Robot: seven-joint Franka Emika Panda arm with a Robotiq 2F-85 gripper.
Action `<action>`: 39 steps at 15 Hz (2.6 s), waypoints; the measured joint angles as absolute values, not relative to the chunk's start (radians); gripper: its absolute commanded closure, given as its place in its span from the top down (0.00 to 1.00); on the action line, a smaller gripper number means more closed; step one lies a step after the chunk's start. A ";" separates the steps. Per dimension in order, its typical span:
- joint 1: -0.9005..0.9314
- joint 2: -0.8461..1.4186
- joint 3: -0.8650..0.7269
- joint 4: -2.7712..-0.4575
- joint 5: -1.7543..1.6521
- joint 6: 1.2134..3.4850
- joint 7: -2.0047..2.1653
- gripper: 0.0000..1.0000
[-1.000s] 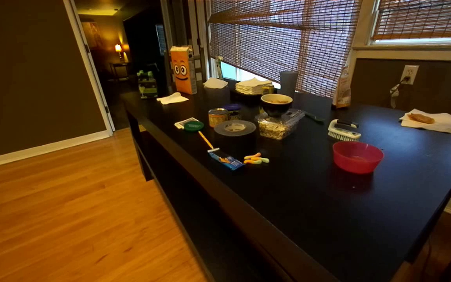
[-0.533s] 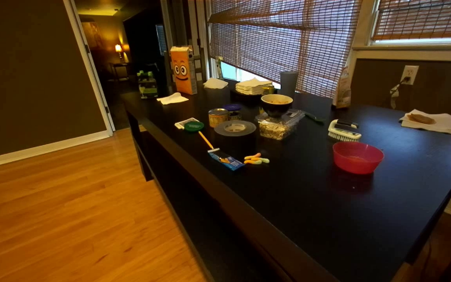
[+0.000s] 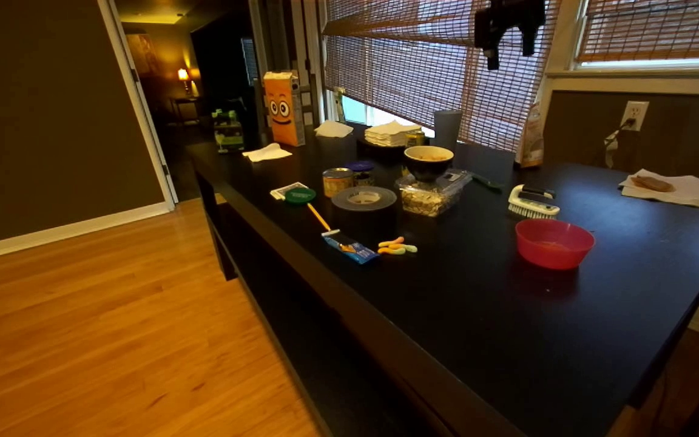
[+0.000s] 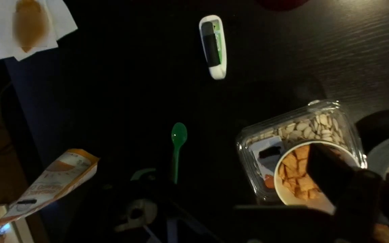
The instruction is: Use the brush to scrub the surface
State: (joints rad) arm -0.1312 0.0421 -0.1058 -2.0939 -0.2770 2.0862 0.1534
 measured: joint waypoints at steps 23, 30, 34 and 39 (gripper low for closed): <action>-0.172 0.363 -0.169 -2.084 -0.283 2.115 -0.129 1.00; -0.168 0.436 -0.163 -2.045 -0.271 2.104 -0.129 0.70; -0.169 0.485 -0.159 -2.013 -0.246 2.096 -0.128 0.46; -0.177 0.549 -0.160 -1.968 -0.242 2.095 -0.127 0.31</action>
